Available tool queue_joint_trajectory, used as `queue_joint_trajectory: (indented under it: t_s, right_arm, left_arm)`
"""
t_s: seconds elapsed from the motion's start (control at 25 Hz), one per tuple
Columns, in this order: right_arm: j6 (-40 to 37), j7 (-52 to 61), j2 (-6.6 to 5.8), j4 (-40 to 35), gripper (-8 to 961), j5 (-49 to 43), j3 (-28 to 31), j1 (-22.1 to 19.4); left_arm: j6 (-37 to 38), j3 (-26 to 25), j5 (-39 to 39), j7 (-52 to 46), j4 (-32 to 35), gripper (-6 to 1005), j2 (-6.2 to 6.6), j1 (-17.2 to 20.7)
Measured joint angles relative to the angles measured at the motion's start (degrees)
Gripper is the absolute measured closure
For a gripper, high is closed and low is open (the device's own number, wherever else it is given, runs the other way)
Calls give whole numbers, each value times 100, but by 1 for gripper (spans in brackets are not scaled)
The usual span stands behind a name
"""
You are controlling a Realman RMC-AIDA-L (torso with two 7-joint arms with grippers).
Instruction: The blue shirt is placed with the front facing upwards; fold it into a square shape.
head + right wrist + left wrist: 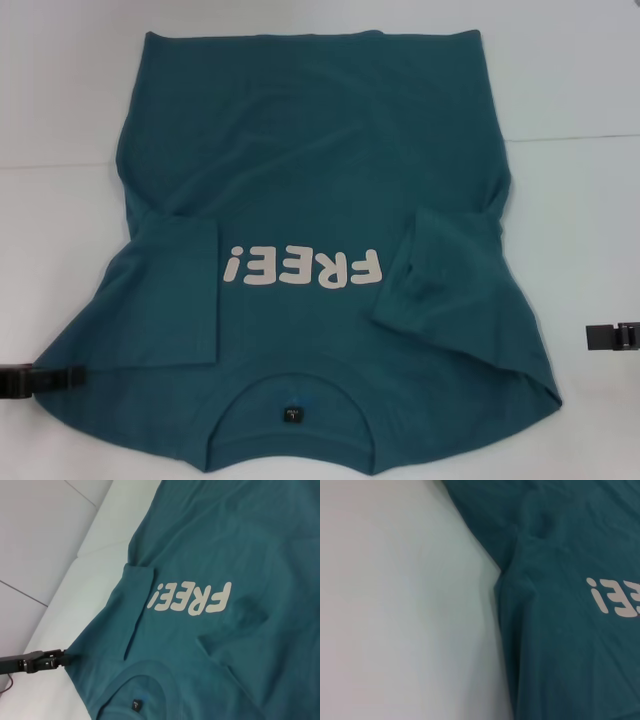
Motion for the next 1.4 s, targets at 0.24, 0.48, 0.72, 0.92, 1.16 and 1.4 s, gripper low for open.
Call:
queue_joint_trajectory:
  t_s: [0.24,0.48,0.72,0.92,1.16,1.4]
  right_arm:
    - [0,2,2,1,12,-51,17,50]
    - [-3,0,2,1,11,-52,-2,88]
    - [-24,-3,2,1,11,-52,19,130]
    - [-39,-3,2,1,10,-51,35,135]
    - [-48,-1,-3,1,10,-41,85,133]
    - [-116,25,-27,1,9,5,158,134]
  left_arm:
    - [127,7,2,-131,-153,139,-7,-14]
    - [269,48,16,-155,29,164,103,-60]
    - [233,54,59,-156,69,448,113,-75]
    - [269,52,60,-140,72,667,113,-75]
    - [356,49,60,-119,67,883,102,-75]
    - [517,-19,12,-150,-29,976,100,-84]
